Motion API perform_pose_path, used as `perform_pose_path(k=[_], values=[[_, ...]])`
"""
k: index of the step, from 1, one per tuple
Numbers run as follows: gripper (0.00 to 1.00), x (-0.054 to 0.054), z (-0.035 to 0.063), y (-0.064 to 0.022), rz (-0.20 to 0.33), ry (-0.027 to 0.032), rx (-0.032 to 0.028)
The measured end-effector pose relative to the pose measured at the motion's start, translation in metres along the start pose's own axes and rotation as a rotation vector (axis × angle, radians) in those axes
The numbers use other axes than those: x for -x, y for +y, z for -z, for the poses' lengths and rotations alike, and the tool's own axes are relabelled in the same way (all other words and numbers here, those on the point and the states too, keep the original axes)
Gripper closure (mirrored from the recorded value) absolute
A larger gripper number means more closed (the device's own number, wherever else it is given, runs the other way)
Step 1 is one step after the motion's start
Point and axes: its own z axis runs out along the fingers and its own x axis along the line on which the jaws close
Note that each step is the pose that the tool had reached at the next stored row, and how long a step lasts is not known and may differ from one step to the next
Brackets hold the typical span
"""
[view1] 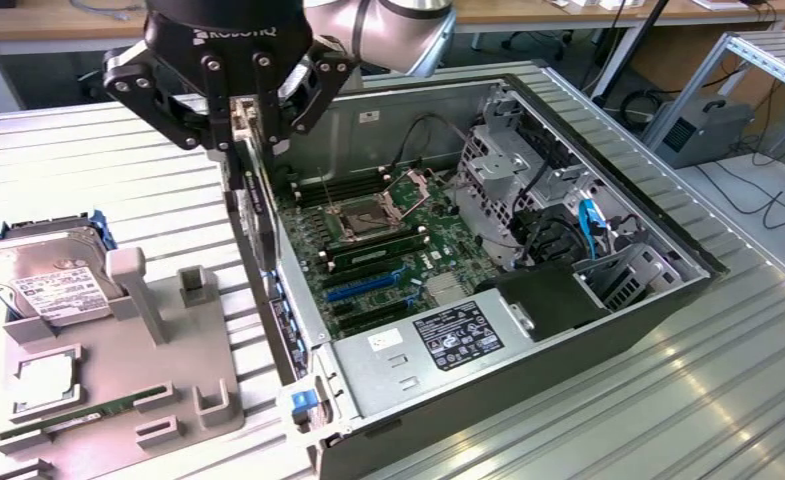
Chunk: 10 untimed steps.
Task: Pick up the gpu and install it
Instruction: 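Pick up the gpu and move the gpu toward the slot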
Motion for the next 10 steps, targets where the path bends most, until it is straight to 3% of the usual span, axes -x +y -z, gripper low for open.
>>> perform_pose_path(k=[10], values=[[0.73, 0.035, -0.0010, 0.0022, 0.000, 0.0000, 0.0000]])
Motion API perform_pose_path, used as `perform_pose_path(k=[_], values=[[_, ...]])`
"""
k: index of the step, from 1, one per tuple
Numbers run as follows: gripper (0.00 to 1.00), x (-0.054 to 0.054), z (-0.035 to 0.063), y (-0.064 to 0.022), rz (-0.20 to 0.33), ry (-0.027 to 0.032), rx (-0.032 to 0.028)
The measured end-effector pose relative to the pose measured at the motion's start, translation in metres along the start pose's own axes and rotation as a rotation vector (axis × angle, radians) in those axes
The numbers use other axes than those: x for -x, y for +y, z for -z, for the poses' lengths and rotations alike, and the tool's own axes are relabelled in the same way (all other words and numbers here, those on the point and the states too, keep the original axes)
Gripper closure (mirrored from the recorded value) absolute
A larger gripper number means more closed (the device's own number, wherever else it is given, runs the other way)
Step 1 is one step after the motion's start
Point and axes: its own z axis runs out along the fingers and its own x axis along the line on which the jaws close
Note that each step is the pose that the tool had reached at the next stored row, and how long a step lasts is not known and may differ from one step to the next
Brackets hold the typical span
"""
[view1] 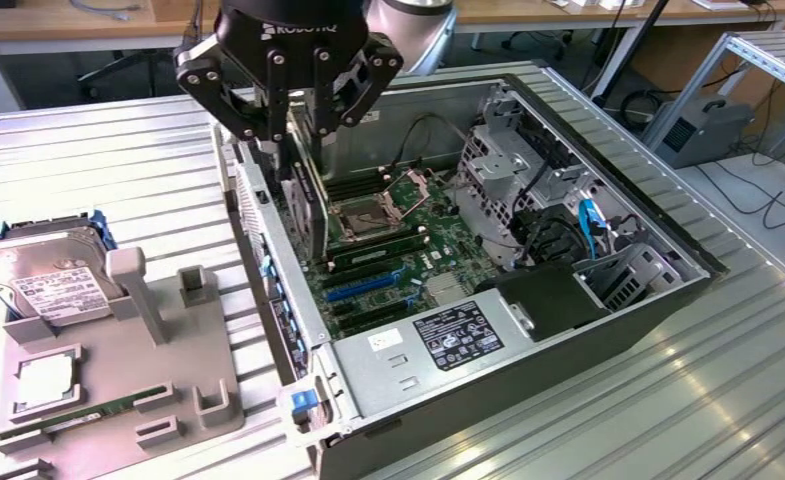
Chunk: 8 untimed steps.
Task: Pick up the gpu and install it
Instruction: 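Pick up the gpu and move the gpu toward the slot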
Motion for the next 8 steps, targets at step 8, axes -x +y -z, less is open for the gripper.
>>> perform_pose_path(k=[8], values=[[0.73, 0.031, -0.0009, 0.0017, 0.000, 0.0000, 0.0000]])
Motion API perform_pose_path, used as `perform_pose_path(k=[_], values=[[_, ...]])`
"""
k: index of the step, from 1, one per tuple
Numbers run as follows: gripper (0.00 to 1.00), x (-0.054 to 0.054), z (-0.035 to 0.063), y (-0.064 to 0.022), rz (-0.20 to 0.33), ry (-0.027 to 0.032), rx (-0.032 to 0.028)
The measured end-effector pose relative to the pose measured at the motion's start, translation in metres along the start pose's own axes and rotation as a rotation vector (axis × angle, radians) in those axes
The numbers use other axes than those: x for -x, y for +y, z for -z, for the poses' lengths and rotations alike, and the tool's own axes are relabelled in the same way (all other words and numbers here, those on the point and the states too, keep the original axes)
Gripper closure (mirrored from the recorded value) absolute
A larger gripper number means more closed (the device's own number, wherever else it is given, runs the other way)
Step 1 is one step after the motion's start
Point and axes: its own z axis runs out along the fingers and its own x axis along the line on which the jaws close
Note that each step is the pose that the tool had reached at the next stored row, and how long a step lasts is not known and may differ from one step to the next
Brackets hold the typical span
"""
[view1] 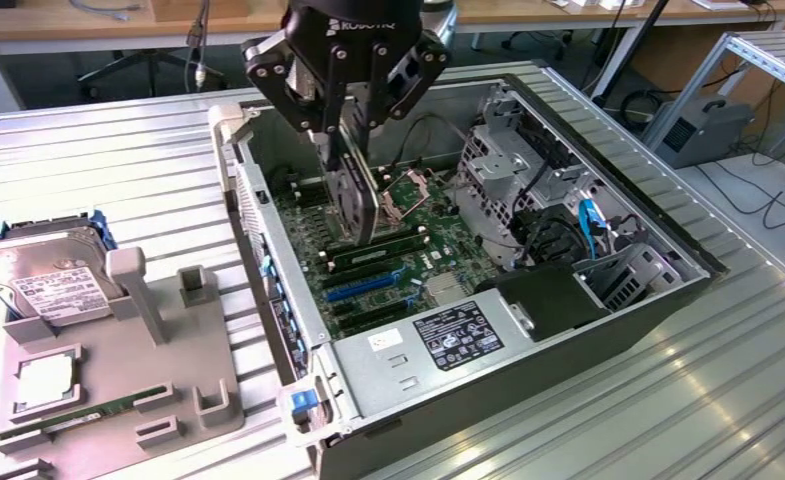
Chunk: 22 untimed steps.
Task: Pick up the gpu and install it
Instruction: 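Pick up the gpu and move the gpu toward the slot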
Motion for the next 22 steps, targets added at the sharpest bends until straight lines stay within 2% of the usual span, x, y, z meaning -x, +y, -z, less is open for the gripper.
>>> perform_pose_path(k=[1, 6, 10, 13, 16, 20, 22], values=[[0.73, 0.005, -0.0001, 0.0004, 0.000, 0.0000, -0.0001], [0.73, 0.048, -0.0013, 0.0030, 0.000, 0.0000, 0.0000], [0.73, 0.073, -0.0020, 0.0046, 0.000, 0.0000, 0.0001], [0.73, 0.103, -0.0029, 0.0067, 0.000, 0.0001, 0.0000], [0.73, 0.125, -0.0035, 0.0084, 0.000, 0.0000, 0.0001], [0.73, 0.139, -0.0039, 0.0094, 0.000, 0.0001, 0.0001], [0.73, 0.156, -0.0044, 0.0106, 0.000, 0.0000, 0.0002]])
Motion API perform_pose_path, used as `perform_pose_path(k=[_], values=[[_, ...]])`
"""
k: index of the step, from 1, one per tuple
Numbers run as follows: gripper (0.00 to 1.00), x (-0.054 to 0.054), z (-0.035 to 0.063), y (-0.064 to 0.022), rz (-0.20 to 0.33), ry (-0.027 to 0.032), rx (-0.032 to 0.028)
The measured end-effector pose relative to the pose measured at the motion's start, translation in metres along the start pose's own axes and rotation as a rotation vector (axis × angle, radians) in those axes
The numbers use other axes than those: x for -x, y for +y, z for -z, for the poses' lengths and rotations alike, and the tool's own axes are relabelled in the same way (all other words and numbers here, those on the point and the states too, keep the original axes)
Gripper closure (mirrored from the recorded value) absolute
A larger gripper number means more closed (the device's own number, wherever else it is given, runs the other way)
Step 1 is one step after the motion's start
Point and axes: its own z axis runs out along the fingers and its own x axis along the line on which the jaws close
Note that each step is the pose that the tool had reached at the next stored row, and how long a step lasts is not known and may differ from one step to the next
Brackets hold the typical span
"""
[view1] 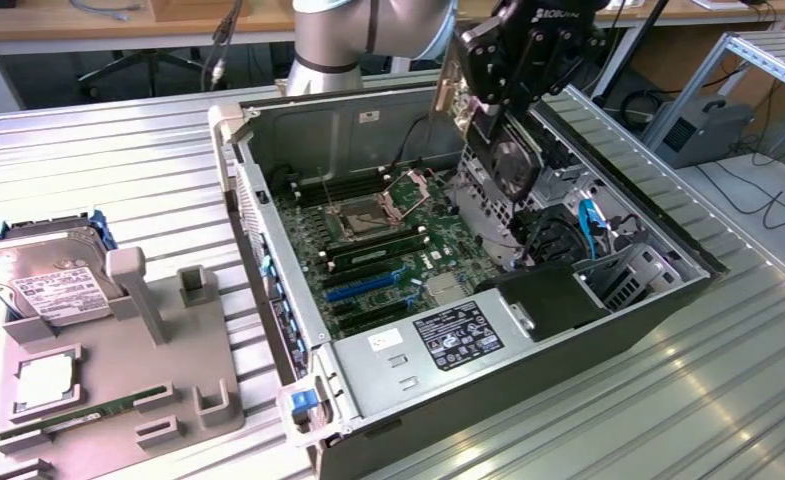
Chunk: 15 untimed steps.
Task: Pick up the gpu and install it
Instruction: 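Pick up the gpu and move the gpu toward the slot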
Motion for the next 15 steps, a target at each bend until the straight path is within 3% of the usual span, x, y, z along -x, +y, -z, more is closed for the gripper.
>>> perform_pose_path(k=[4, 7, 9, 15], values=[[0.73, 0.023, -0.0006, 0.0016, 0.000, 0.0000, -0.0002], [0.73, 0.048, -0.0014, 0.0032, 0.000, 0.0000, 0.0000], [0.73, 0.059, -0.0016, 0.0039, 0.000, 0.0000, -0.0001], [0.73, 0.061, -0.0045, 0.0039, 0.000, 0.0000, -0.0002]])
